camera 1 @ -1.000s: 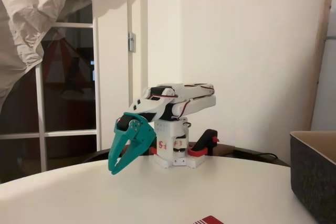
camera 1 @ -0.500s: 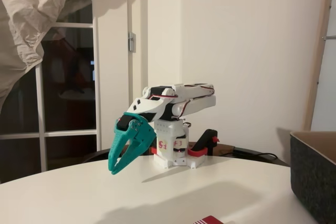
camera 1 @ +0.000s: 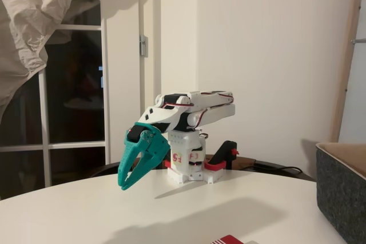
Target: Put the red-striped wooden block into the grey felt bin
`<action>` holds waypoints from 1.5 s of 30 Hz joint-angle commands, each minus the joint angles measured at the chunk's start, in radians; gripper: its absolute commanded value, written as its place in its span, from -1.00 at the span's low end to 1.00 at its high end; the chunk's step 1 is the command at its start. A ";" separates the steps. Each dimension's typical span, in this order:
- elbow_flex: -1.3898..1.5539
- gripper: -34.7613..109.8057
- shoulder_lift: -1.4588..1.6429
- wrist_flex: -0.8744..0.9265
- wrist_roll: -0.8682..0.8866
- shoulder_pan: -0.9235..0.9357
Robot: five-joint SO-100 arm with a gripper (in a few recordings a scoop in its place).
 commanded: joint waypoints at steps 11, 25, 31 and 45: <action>0.011 -0.50 0.023 0.009 0.052 0.009; -0.041 -0.49 0.011 0.008 0.017 0.008; -0.206 -0.47 -0.017 0.008 0.114 -0.002; -0.818 -0.39 -0.365 0.003 0.439 -0.244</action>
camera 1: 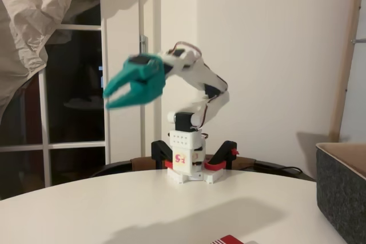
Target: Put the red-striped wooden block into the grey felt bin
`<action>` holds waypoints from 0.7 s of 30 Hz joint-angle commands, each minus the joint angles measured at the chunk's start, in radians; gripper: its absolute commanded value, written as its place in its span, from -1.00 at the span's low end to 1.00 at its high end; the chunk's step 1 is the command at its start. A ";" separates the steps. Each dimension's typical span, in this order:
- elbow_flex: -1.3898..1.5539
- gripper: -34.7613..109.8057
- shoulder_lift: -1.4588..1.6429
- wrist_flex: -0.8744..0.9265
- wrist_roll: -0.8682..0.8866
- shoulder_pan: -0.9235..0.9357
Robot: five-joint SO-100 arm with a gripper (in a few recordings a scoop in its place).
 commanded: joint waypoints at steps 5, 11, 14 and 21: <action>-0.170 -0.29 -0.100 -0.031 0.420 -0.273; -0.181 -0.27 -0.104 -0.031 0.638 -0.532; -0.179 -0.27 -0.129 -0.026 0.609 -0.614; -0.181 -0.22 -0.210 0.140 0.293 -0.687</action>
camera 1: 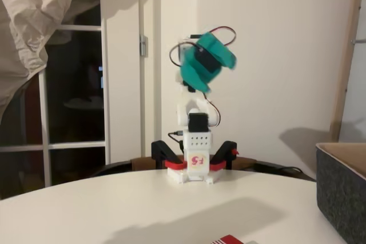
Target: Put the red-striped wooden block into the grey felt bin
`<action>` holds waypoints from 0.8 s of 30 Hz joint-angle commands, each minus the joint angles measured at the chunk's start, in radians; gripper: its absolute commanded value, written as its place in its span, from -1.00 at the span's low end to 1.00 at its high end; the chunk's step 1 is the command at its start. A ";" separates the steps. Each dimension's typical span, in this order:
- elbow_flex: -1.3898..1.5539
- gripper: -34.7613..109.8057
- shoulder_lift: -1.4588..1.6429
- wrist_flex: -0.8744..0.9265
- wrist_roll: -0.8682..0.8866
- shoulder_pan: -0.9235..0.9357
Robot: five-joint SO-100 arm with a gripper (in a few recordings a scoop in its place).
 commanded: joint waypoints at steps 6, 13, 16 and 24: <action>-0.032 -0.07 -0.137 0.207 -0.345 -0.044; -0.052 -0.01 -0.273 0.242 -0.436 -0.057; -0.049 -0.04 -0.299 0.281 -0.436 -0.055; -0.072 -0.05 -0.445 0.334 -0.407 -0.018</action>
